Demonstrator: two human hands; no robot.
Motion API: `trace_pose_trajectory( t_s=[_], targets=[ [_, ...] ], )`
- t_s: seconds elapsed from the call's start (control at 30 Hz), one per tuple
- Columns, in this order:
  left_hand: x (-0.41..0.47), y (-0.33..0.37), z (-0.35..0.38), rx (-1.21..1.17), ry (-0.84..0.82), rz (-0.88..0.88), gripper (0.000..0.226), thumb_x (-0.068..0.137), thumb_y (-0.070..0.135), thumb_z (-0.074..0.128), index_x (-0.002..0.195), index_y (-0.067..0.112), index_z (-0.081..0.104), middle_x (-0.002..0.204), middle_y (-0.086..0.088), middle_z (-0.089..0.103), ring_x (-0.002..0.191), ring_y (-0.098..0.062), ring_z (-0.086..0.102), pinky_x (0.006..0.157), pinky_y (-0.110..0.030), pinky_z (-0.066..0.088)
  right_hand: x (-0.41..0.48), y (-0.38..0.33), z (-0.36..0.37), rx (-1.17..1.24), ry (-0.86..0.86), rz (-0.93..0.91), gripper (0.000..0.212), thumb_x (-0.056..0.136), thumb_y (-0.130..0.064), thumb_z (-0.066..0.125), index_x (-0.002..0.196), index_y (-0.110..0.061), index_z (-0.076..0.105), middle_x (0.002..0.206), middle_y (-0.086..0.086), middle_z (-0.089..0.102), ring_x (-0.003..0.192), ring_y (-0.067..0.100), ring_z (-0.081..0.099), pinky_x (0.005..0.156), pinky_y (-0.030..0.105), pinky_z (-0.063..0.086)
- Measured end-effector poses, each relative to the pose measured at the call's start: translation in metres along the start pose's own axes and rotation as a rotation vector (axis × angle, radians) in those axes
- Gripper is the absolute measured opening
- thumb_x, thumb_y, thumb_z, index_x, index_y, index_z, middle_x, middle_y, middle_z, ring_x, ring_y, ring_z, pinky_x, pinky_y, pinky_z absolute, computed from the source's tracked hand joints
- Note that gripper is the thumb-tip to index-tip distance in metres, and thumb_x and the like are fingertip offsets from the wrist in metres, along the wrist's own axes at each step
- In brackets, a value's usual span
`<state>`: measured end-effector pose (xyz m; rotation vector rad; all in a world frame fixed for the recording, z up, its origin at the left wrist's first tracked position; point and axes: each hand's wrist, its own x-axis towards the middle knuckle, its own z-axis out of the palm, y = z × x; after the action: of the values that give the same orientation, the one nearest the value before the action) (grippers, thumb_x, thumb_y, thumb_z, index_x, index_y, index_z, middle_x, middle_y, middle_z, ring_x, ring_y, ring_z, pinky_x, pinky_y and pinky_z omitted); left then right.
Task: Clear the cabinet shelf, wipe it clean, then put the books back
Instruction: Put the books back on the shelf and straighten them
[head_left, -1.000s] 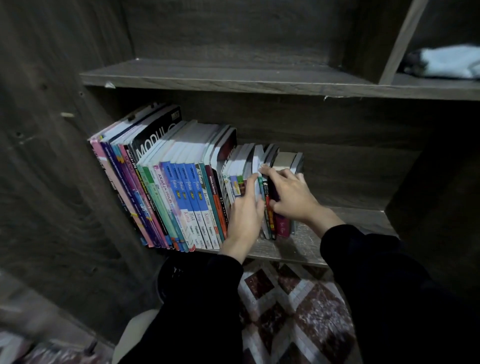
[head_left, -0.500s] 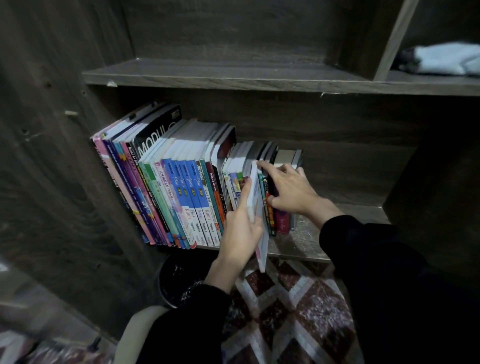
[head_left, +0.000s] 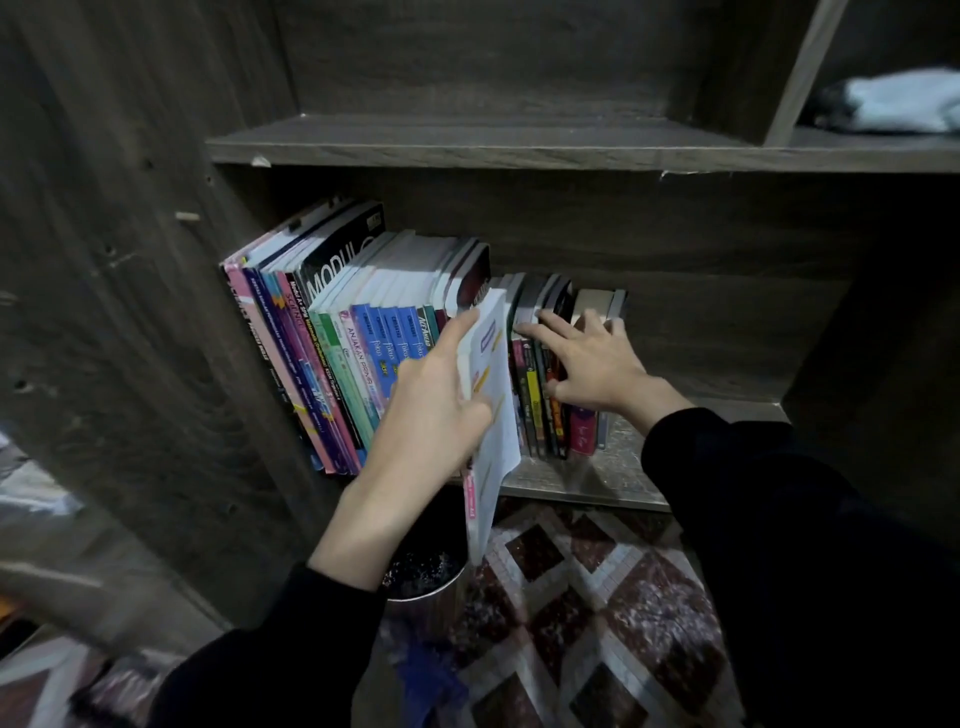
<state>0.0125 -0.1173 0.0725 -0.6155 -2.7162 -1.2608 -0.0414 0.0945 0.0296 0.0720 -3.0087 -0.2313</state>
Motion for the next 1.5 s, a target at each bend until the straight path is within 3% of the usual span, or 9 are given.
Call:
trace_pose_trajectory(
  t_s=[0.23,0.63,0.77,0.93,1.07,1.13,1.2,1.33,1.5],
  targets=[
    [0.026,0.009,0.01,0.032,-0.013,0.022,0.073,0.083,0.003,0.055,0.144,0.036,0.029,0.119,-0.013,0.057,0.07,-0.03,0.065,0.057,-0.041,0.057,-0.014,0.014,0.005,0.026,0.034,0.012,0.08,0.087,-0.036,0.055,0.149,-0.041,0.004,0.161,-0.004,0.005,0.135,0.034,0.021,0.107,0.053,0.021],
    [0.087,0.003,0.048,-0.042,0.032,0.023,0.066,0.085,-0.002,0.055,0.143,0.024,0.036,0.093,-0.005,0.057,0.068,-0.029,0.066,0.05,-0.049,0.055,-0.006,0.01,0.017,0.047,0.072,0.01,0.079,0.085,-0.041,0.054,0.148,-0.041,0.006,0.16,-0.005,0.005,0.13,0.029,0.024,0.101,0.05,0.022],
    [0.082,-0.022,0.078,-0.121,0.07,0.011,0.065,0.089,-0.001,0.054,0.145,0.026,0.034,0.075,-0.004,0.06,0.047,-0.016,0.053,0.041,-0.025,0.047,-0.006,0.008,0.016,0.043,0.083,-0.003,0.078,0.085,-0.04,0.054,0.148,-0.04,0.008,0.16,-0.004,0.005,0.131,0.03,0.024,0.101,0.05,0.022],
    [0.066,-0.05,0.106,-0.1,0.035,-0.036,0.07,0.095,0.016,0.053,0.151,0.035,0.014,0.059,-0.005,0.055,0.042,-0.016,0.046,0.037,-0.019,0.035,-0.004,0.006,0.017,0.043,0.081,-0.009,0.079,0.085,-0.038,0.054,0.149,-0.039,0.008,0.16,-0.004,0.004,0.132,0.03,0.023,0.103,0.05,0.021],
    [0.036,-0.069,0.115,-0.147,-0.052,-0.076,0.099,0.09,0.027,0.065,0.15,0.038,-0.013,0.074,0.009,0.054,0.056,-0.01,0.058,0.051,-0.014,0.042,-0.004,0.006,0.017,0.064,0.084,-0.008,0.082,0.082,-0.035,0.056,0.149,-0.04,0.008,0.161,-0.003,0.004,0.134,0.03,0.022,0.105,0.052,0.019],
    [0.02,-0.082,0.128,-0.176,-0.131,-0.149,0.095,0.09,0.018,0.065,0.151,0.035,-0.007,0.089,0.007,0.054,0.072,-0.013,0.064,0.07,-0.027,0.051,-0.004,0.006,0.018,0.063,0.082,-0.008,0.082,0.083,-0.034,0.056,0.149,-0.04,0.008,0.161,-0.003,0.004,0.135,0.03,0.022,0.106,0.052,0.019],
    [0.013,-0.094,0.141,-0.145,-0.161,-0.182,0.072,0.095,0.013,0.057,0.151,0.027,0.015,0.097,-0.001,0.058,0.08,-0.016,0.062,0.077,-0.032,0.05,-0.004,0.006,0.018,0.064,0.079,-0.01,0.082,0.083,-0.034,0.056,0.149,-0.041,0.008,0.161,-0.003,0.004,0.134,0.029,0.022,0.106,0.052,0.018],
    [0.023,-0.1,0.148,-0.059,-0.074,-0.148,0.03,0.097,0.014,0.054,0.126,0.009,0.047,0.077,-0.003,0.063,0.073,-0.02,0.063,0.069,-0.033,0.05,-0.003,0.006,0.018,0.074,0.078,-0.013,0.081,0.083,-0.034,0.056,0.149,-0.041,0.009,0.161,-0.004,0.004,0.134,0.028,0.022,0.106,0.051,0.018],
    [0.045,-0.088,0.156,0.077,-0.009,-0.215,0.019,0.098,0.024,0.054,0.094,0.005,0.059,0.077,-0.005,0.064,0.076,-0.028,0.066,0.064,-0.035,0.051,-0.002,0.008,0.02,0.094,0.101,-0.024,0.081,0.082,-0.036,0.056,0.148,-0.041,0.01,0.16,-0.004,0.007,0.13,0.026,0.025,0.105,0.05,0.019]
  ],
)
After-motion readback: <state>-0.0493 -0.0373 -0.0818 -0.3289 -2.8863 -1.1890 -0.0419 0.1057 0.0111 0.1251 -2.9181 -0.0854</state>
